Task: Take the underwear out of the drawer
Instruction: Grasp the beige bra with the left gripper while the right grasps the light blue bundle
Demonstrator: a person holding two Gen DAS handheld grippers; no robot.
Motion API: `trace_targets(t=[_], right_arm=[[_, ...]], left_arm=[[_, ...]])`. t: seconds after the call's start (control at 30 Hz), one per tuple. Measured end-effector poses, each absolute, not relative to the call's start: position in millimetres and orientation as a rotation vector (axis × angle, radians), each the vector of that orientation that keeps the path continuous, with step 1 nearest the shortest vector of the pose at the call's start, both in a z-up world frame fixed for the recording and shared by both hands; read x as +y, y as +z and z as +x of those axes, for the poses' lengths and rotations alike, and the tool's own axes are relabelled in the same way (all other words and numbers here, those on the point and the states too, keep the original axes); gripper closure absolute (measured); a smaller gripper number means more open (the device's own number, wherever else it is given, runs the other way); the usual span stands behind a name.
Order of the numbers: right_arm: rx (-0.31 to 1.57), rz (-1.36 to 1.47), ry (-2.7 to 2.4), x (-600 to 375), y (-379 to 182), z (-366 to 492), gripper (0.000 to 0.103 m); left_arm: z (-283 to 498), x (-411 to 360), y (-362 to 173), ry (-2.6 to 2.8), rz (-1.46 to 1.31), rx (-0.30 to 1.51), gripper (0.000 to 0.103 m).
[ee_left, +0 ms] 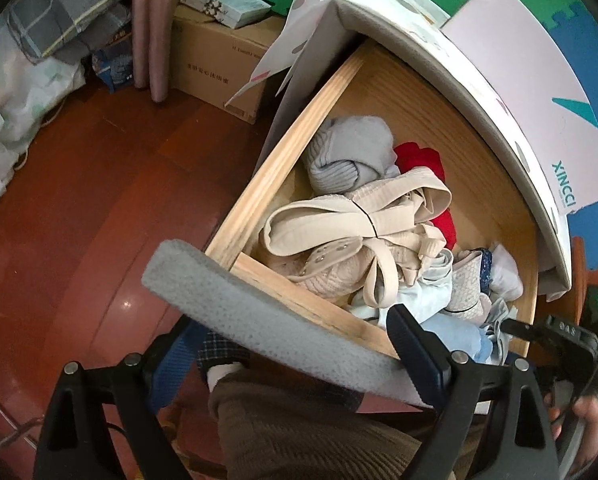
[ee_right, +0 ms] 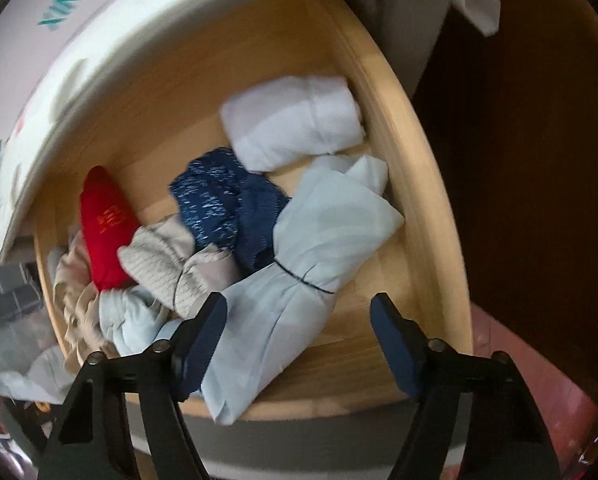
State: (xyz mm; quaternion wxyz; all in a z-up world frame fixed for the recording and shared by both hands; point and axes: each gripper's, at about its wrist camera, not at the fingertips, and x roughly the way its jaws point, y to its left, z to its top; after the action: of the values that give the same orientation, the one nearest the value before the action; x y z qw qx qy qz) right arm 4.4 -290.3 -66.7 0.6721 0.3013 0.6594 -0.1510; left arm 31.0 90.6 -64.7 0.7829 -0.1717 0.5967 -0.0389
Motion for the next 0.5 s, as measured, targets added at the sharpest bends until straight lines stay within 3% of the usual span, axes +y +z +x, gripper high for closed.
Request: trace_targets(t=[0.5], right_arm=[[1.569,0.638,-0.382,-271.9,-105.4,36.5,0.042]], left_arm=[[25.8,90.7,-19.0,-0.163,-0.110,1.233,0.009]])
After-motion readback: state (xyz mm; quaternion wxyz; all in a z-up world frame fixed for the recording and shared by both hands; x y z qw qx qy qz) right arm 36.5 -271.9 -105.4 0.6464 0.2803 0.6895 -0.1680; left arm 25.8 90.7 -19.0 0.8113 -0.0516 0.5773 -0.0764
